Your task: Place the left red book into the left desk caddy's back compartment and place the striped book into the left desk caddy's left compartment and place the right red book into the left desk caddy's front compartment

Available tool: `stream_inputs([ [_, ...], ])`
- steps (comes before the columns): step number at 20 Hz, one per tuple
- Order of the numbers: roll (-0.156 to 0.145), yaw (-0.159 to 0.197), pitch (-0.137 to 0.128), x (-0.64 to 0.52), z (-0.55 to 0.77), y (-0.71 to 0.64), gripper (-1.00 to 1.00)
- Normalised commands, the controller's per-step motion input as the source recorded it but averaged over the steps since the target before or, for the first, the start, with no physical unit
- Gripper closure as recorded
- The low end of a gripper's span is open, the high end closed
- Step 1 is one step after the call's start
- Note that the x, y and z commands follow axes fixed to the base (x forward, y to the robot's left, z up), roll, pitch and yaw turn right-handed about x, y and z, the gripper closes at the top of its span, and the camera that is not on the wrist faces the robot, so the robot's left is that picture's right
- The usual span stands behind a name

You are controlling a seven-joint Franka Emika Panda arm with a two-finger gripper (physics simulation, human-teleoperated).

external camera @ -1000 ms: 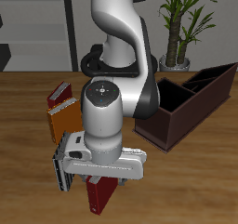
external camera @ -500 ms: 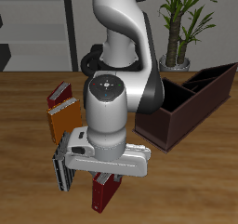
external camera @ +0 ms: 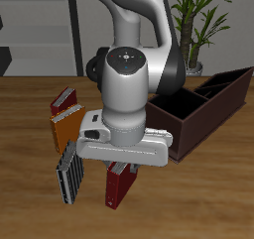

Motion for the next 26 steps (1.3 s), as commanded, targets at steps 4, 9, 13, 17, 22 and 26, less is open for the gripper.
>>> stream_inputs([
  [4, -0.092, 0.004, -0.025, -0.31, 0.62, 0.16, 1.0],
  [9, -0.021, -0.045, -0.04, -0.36, 0.5, 0.24, 1.0],
  [13, -0.058, -0.018, -0.047, -0.53, 0.62, 0.3, 1.0],
  [17, -0.066, -0.09, -0.061, -0.81, 0.77, 0.24, 1.0],
  [22, -0.022, -0.045, -0.031, -0.4, 0.34, 0.09, 1.0],
  [26, -0.03, -0.009, -0.051, -0.68, 0.33, 0.27, 1.0],
])
